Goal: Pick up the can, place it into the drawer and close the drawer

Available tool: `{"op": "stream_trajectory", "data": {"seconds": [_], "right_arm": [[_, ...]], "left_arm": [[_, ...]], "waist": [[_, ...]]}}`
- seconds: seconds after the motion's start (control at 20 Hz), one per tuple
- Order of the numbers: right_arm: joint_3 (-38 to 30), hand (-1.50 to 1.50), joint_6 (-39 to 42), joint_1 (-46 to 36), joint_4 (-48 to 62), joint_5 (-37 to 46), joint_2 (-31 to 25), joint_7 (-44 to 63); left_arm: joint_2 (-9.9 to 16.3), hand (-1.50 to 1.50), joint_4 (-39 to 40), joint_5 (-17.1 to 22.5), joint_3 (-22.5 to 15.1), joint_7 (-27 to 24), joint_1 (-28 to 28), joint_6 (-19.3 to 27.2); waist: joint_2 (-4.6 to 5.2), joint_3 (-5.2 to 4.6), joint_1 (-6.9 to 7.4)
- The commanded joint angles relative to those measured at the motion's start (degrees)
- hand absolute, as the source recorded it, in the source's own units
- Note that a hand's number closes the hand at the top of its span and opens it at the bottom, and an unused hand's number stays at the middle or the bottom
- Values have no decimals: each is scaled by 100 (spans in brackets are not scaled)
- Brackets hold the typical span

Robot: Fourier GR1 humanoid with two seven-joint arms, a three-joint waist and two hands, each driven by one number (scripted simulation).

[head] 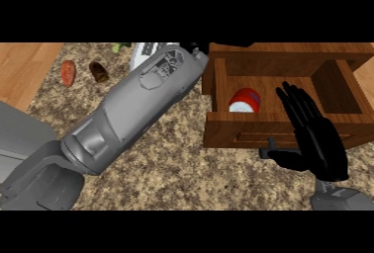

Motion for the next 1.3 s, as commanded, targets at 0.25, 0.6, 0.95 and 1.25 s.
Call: {"op": "stream_trajectory", "data": {"seconds": [0.25, 0.6, 0.95, 1.25], "right_arm": [[-367, -150, -1039, -924, 2092, 356, 314, -264], [-702, -150, -1793, -1638, 3570, 650, 238, -575], [-942, -150, -2447, -2753, 4823, 1199, 415, -203], [-1373, -150, -3144, -3633, 6071, 1113, 315, -439]], "left_arm": [[925, -150, -1321, -320, -132, 965, 421, -56], [1374, -150, -1742, -464, -76, 1012, 943, -166], [1867, -150, -2573, -514, -81, 1221, 1421, -339], [2129, -150, -3028, -573, -52, 1657, 1522, -396]], "waist": [[-29, -1, 146], [29, 3, 138], [43, 2, 314], [95, 11, 345]]}}
